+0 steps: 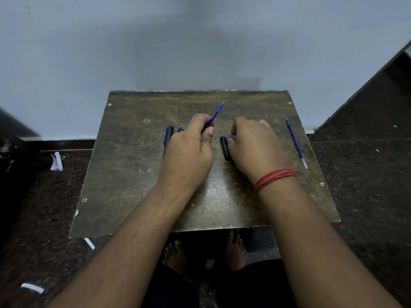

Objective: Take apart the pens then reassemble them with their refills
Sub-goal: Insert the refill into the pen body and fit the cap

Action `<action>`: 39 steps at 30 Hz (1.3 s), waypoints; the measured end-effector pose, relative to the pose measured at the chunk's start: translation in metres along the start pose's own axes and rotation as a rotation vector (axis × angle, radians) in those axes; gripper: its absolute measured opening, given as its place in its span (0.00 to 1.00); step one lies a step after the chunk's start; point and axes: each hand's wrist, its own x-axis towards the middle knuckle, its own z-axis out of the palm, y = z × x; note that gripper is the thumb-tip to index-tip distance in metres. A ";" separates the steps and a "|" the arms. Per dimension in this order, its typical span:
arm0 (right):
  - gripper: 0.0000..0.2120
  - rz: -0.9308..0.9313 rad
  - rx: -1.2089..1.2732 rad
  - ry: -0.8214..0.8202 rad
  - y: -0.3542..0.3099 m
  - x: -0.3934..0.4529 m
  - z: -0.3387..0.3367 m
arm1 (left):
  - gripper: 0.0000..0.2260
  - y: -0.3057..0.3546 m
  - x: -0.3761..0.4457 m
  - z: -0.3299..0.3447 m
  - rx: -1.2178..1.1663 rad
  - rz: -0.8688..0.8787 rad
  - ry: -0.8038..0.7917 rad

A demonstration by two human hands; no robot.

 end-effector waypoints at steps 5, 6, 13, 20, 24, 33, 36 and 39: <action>0.11 0.118 0.226 -0.010 0.002 0.007 -0.002 | 0.05 -0.001 0.000 0.000 -0.003 0.000 0.005; 0.11 0.156 0.361 -0.011 0.004 0.010 -0.007 | 0.05 0.000 0.000 0.000 -0.004 -0.002 0.003; 0.07 0.335 1.379 -0.016 0.018 0.016 -0.027 | 0.05 0.004 -0.002 0.000 0.006 -0.005 -0.032; 0.04 0.387 1.551 0.182 0.023 0.023 -0.022 | 0.06 0.008 -0.006 0.005 0.034 0.018 -0.077; 0.01 0.341 1.496 0.185 0.023 0.023 -0.020 | 0.06 0.009 -0.007 0.005 0.037 0.009 -0.102; 0.04 0.241 1.404 0.057 0.021 0.019 -0.019 | 0.06 0.010 -0.007 0.004 0.040 0.012 -0.112; 0.05 0.211 1.385 0.008 0.020 0.018 -0.018 | 0.07 0.009 -0.006 0.004 0.033 0.007 -0.111; 0.06 0.168 1.333 -0.051 0.017 0.016 -0.017 | 0.06 0.010 -0.006 0.004 0.026 0.001 -0.097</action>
